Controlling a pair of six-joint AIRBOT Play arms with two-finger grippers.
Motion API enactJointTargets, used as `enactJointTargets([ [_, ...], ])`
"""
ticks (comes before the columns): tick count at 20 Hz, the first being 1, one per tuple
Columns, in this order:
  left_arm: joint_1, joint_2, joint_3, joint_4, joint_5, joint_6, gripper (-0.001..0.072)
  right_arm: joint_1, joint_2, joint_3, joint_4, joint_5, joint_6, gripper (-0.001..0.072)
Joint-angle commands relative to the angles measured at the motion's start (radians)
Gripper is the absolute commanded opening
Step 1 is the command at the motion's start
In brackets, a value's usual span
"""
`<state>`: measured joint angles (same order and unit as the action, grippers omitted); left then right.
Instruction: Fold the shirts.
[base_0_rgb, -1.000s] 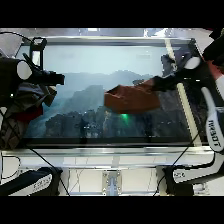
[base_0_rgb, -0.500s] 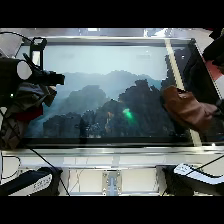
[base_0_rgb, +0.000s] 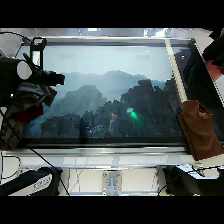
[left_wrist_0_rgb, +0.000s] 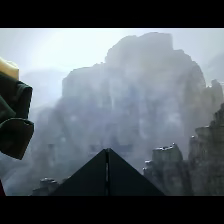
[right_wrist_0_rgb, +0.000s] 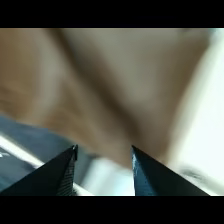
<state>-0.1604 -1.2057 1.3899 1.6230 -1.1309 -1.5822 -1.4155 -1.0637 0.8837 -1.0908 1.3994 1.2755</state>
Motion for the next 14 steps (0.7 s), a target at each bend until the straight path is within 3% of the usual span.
enactJointTargets([
  [1,0.0,0.0,0.0,0.0,0.0,0.0,0.0011,-0.014,0.061,-0.013,0.45,0.016,0.023,0.0393],
  [3,0.0,0.0,0.0,0.0,0.0,0.0,0.0011,0.029,0.109,-0.013,0.716,-0.039,0.008,0.0388],
  [4,0.0,0.0,0.0,0.0,0.001,0.0,0.0011,0.078,0.132,-0.013,0.772,-0.058,-0.034,0.037],
  [5,0.0,0.0,0.0,0.0,0.003,0.0,0.0011,0.142,0.148,-0.013,0.764,-0.059,-0.089,0.03],
  [7,0.0,0.0,0.0,-0.019,0.004,-0.003,0.0011,0.334,0.153,-0.013,0.647,-0.054,-0.194,0.0014],
  [11,-0.001,0.0,0.0,-0.103,0.004,-0.003,0.0011,0.827,0.153,-0.013,0.356,-0.131,-0.33,0.0011],
  [14,-0.001,0.0,0.0,-0.117,-0.001,-0.003,0.0011,1.107,0.153,-0.013,0.237,-0.243,-0.332,0.0011],
])
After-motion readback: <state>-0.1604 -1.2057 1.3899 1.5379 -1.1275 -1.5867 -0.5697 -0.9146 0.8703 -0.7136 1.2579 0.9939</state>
